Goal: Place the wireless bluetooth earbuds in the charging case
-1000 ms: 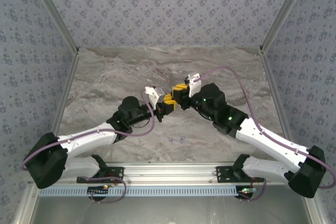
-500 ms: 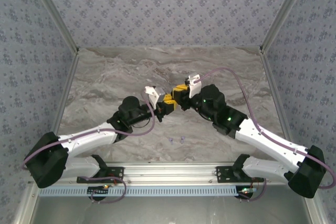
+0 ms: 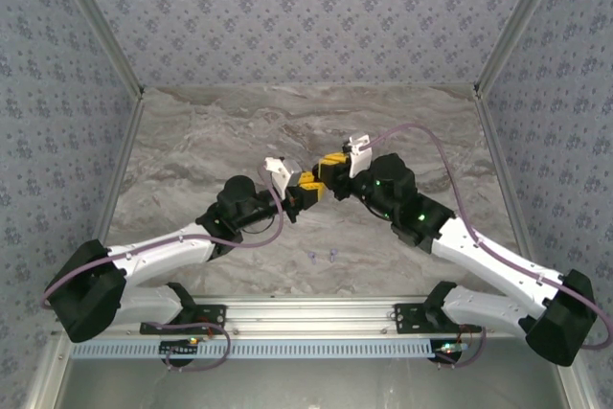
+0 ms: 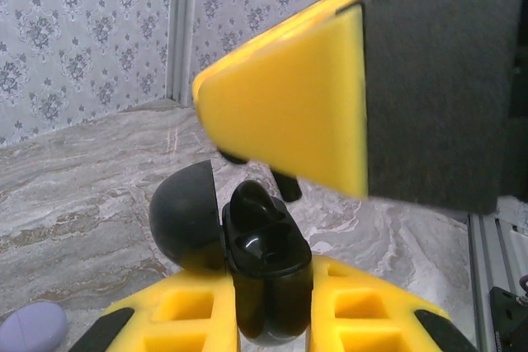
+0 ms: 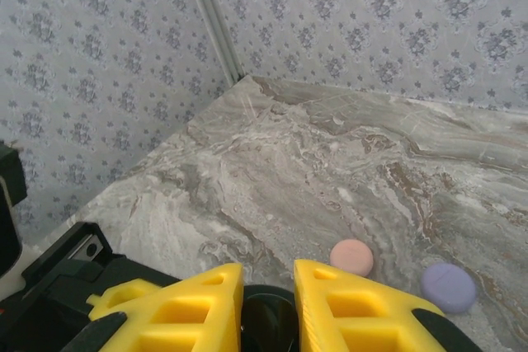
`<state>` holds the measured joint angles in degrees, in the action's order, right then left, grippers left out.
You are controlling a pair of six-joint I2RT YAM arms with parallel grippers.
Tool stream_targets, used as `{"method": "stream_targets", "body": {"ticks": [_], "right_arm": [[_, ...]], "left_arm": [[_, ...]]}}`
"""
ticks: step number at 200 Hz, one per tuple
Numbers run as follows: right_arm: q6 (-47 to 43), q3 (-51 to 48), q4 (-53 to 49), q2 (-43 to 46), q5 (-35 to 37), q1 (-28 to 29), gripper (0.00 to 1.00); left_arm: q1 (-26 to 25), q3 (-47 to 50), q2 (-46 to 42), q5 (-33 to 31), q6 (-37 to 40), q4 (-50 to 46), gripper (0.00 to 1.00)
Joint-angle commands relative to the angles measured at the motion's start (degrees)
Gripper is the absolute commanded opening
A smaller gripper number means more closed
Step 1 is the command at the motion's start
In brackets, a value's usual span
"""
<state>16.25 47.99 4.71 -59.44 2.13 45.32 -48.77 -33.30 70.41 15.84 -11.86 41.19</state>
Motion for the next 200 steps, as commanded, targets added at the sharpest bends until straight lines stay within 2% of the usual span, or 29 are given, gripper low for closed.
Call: {"method": "stream_targets", "body": {"ticks": [1, 24, 54, 90, 134, 200], "right_arm": [[3.98, 3.57, -4.32, 1.51, -2.91, -2.78, 0.24], [5.95, 5.43, -10.55, 1.91, -4.48, -5.07, 0.24], [9.02, 6.26, -20.76, 1.89, -2.70, -9.16, 0.24], [11.58, 3.51, -32.07, -3.05, -1.29, -14.18, 0.24], [13.39, -3.57, -31.41, -12.65, -0.54, -15.88, 0.24], [14.09, -4.57, -28.69, -26.03, -0.23, -15.44, 0.24]], "left_arm": [[-0.39, -1.55, -1.20, -0.83, 1.86, 0.62, 0.06], [-0.36, -1.15, -2.30, -3.37, 4.23, -2.99, 0.06], [-0.28, 0.05, -3.65, -5.84, 5.79, -6.30, 0.06], [-0.05, 1.46, -6.61, -7.94, 7.00, -8.32, 0.06], [0.25, 1.75, -8.95, -8.76, 7.98, -9.98, 0.06], [0.31, 1.83, -9.20, -8.73, 7.90, -10.08, 0.06]]}}
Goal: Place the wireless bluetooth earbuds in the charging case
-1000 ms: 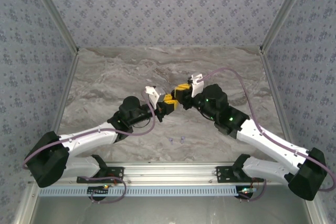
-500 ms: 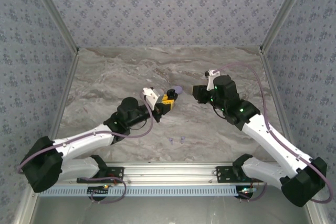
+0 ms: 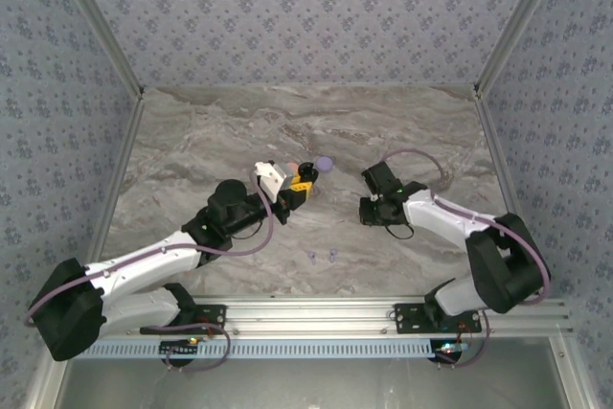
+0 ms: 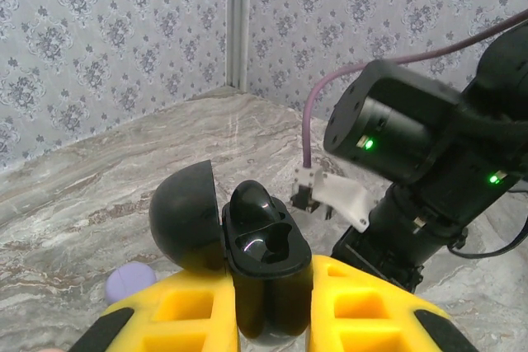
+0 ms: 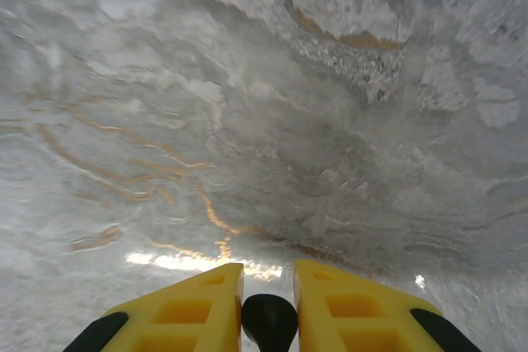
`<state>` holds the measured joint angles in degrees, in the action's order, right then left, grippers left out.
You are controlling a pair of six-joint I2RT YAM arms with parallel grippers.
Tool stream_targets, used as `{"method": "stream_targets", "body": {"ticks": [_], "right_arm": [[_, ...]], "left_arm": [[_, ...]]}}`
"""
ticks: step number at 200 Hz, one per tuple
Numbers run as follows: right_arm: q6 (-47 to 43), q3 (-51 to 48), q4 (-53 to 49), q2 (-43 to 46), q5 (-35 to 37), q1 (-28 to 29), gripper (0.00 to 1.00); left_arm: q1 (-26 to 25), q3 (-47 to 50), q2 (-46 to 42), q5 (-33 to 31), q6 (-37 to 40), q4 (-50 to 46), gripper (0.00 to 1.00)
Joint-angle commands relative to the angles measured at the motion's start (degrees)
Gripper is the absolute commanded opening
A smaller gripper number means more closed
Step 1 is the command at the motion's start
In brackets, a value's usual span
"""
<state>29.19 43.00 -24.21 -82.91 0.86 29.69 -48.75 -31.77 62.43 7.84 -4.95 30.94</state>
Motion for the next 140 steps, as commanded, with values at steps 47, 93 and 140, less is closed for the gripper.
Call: {"method": "stream_targets", "body": {"ticks": [47, 93, 140], "right_arm": [[0.25, 3.35, -4.81, -7.00, 2.99, 0.90, 0.25], [-1.65, 7.19, -9.65, -11.60, 2.87, 2.23, 0.29], [-2.43, 9.98, -13.27, -13.67, 3.11, 3.47, 0.30]], "left_arm": [[0.33, 0.39, -1.26, -0.84, 1.04, 0.35, 0.06], [0.36, 0.63, -1.78, -0.79, 0.98, 0.35, 0.06], [0.37, 1.10, -2.57, -0.95, 1.00, 0.30, 0.06]]}}
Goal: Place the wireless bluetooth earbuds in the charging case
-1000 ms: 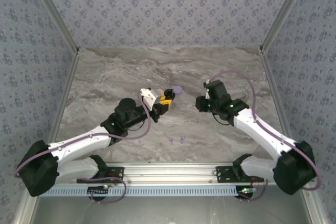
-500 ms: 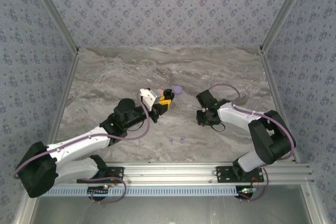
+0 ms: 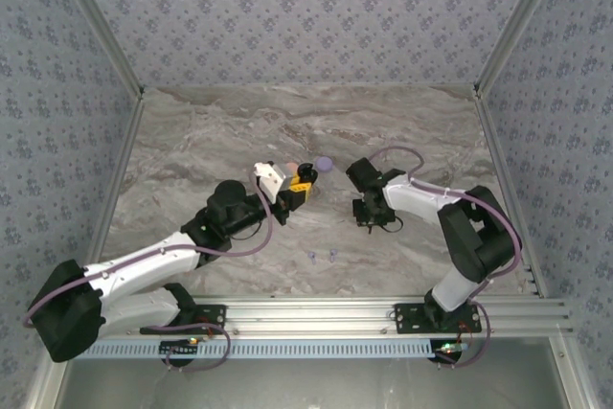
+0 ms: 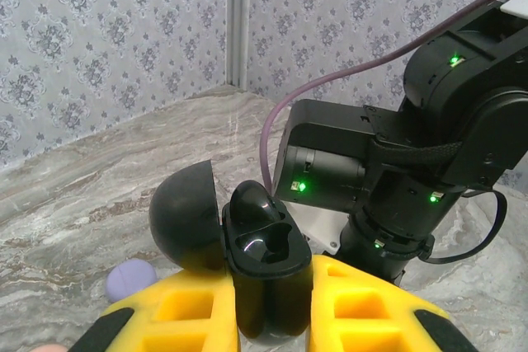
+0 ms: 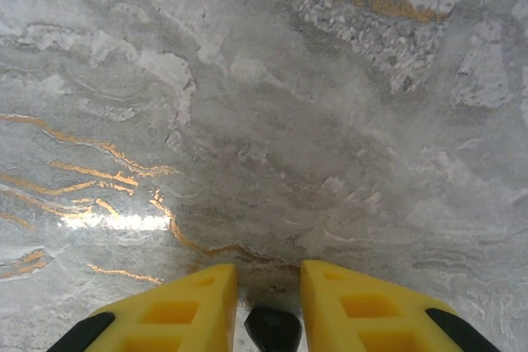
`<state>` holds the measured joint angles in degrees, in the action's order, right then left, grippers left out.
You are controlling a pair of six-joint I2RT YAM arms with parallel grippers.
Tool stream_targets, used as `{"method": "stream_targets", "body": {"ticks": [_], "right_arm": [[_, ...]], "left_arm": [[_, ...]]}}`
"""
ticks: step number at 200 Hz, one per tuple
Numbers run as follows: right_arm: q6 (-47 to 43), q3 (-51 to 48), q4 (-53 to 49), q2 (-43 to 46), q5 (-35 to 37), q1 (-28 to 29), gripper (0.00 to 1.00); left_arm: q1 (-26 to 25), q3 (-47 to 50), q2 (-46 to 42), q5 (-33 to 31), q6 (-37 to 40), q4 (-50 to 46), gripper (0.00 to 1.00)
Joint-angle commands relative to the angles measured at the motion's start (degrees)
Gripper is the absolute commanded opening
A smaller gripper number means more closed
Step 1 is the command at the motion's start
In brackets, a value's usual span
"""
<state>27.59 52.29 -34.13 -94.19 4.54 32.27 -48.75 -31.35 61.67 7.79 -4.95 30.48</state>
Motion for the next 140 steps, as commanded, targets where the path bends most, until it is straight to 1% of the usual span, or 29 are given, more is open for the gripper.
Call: {"method": "stream_targets", "body": {"ticks": [1, 41, 140], "right_arm": [[-0.86, 0.74, -3.42, -2.39, -0.57, 0.92, 0.30], [-1.43, 2.53, -6.64, -3.80, 0.18, 1.81, 0.30], [-0.97, 2.58, -9.04, -1.27, 2.31, 2.31, 0.32]], "left_arm": [[0.39, 0.68, -1.81, -0.92, 0.95, 0.74, 0.06], [0.45, 1.02, -2.60, -1.06, 0.98, 0.63, 0.06], [0.44, 1.21, -2.49, -1.02, 0.64, 0.99, 0.07]]}}
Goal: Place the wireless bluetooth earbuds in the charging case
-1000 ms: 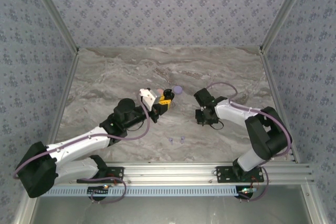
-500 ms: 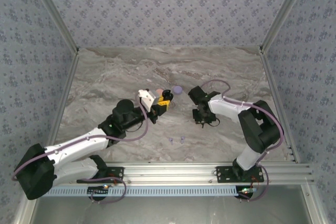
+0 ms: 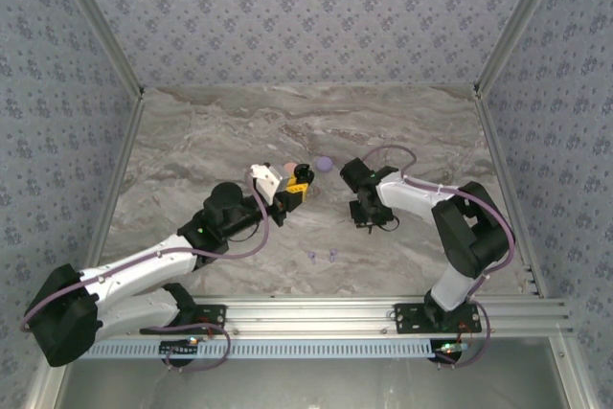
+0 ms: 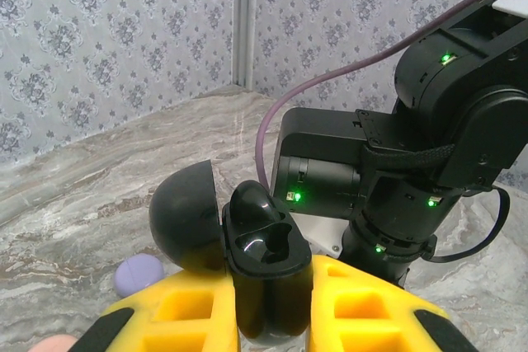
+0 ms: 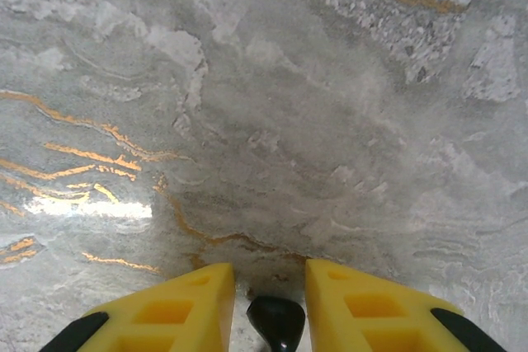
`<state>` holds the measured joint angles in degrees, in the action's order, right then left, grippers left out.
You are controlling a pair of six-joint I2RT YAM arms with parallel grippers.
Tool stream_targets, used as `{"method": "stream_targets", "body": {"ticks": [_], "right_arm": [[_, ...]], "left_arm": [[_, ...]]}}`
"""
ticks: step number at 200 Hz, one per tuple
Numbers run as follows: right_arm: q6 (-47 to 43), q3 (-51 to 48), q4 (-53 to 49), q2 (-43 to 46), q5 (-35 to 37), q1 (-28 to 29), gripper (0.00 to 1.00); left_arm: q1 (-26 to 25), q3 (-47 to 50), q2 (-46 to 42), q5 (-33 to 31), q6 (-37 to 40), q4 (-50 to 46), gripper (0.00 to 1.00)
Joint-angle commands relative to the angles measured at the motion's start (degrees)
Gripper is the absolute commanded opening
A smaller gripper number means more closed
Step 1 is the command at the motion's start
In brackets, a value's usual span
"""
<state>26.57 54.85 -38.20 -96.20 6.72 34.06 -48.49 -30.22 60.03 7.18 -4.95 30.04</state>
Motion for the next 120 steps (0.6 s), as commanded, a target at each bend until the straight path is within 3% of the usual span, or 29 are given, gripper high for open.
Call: {"method": "stream_targets", "body": {"ticks": [1, 120], "right_arm": [[0.06, 0.01, -5.01, 0.75, 0.08, 0.54, 0.32], [-0.15, -0.47, -3.84, 3.04, -0.81, 0.41, 0.25]], "left_arm": [[0.16, 0.07, -0.82, -0.41, 0.64, 1.43, 0.07], [0.16, -0.37, -0.42, -0.15, 0.56, 1.54, 0.07]]}}
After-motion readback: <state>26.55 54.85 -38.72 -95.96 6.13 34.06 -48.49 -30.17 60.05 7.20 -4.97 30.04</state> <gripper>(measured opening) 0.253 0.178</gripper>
